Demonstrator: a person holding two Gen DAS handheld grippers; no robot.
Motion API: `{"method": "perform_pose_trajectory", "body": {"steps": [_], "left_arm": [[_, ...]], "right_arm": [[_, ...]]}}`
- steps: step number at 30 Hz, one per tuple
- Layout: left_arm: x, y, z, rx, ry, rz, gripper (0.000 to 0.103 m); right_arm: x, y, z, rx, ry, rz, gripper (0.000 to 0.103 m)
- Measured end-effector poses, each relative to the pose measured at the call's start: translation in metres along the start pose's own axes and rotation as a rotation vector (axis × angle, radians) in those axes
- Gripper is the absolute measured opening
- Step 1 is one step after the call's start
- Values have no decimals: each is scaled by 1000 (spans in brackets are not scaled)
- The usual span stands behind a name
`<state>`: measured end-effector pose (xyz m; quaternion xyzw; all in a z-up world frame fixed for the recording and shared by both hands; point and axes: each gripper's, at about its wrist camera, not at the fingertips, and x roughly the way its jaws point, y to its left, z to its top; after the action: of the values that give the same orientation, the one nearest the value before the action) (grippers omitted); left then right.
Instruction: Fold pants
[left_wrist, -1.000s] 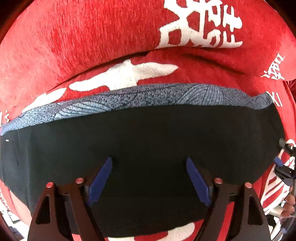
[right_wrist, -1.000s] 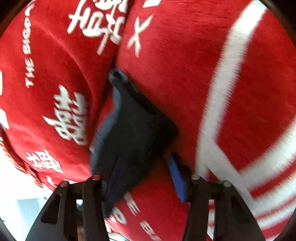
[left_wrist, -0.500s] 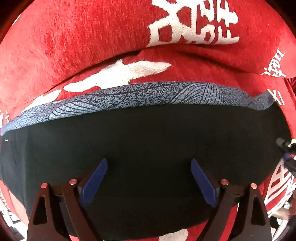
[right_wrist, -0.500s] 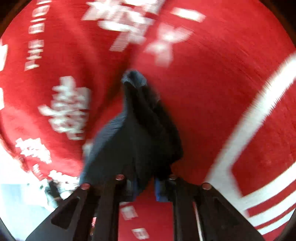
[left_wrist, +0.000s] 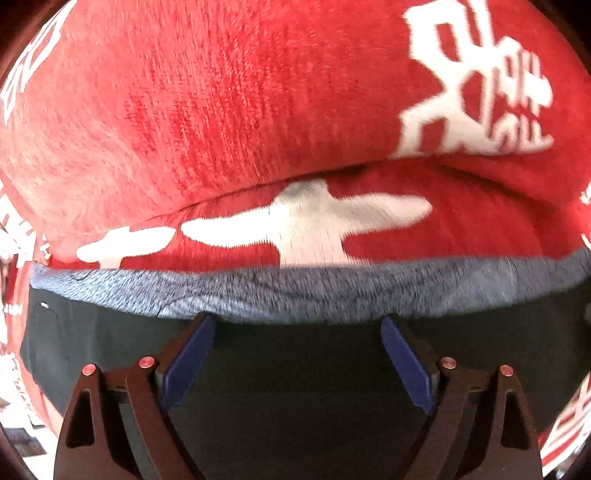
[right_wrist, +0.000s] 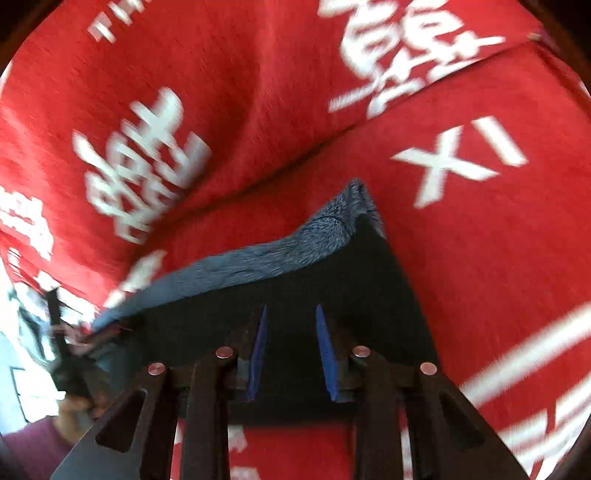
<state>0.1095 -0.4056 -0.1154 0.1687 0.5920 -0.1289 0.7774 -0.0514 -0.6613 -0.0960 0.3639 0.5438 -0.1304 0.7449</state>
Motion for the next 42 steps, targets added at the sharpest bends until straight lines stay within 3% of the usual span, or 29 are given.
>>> {"method": "perform_pose_trajectory", "body": {"steps": [4, 7, 11, 14, 15, 19, 22, 26, 29, 33, 34, 38, 42], "left_arm": [[15, 4, 26, -19, -8, -2, 96], [19, 17, 44, -67, 12, 18, 96], [-1, 45, 48, -93, 11, 5, 96], [-19, 73, 38, -65, -1, 16, 96], [-25, 84, 32, -62, 0, 18, 96], [-38, 134, 5, -67, 16, 35, 96], [-45, 181, -38, -72, 26, 62, 96], [-35, 245, -70, -105, 51, 90, 96], [-28, 292, -79, -119, 24, 116, 96], [-1, 348, -93, -119, 33, 183, 96], [10, 361, -99, -122, 50, 175, 97], [16, 382, -110, -187, 28, 26, 103], [18, 381, -112, -149, 9, 4, 103]], "right_arm": [[13, -20, 16, 29, -34, -29, 12], [6, -30, 27, 116, -55, -17, 11], [-19, -26, 23, 140, -74, 9, 28], [-33, -15, 2, 162, -49, 137, 48], [-35, -9, -7, 165, -35, 179, 48], [-26, 40, -54, 128, 52, 338, 48], [0, 93, -97, 106, 150, 435, 48], [48, 163, -162, 114, 280, 542, 48], [104, 221, -190, 146, 344, 596, 48], [143, 252, -214, 209, 378, 637, 48], [148, 256, -217, 226, 369, 649, 48], [161, 272, -221, 246, 339, 631, 50], [161, 283, -219, 235, 338, 616, 50]]}}
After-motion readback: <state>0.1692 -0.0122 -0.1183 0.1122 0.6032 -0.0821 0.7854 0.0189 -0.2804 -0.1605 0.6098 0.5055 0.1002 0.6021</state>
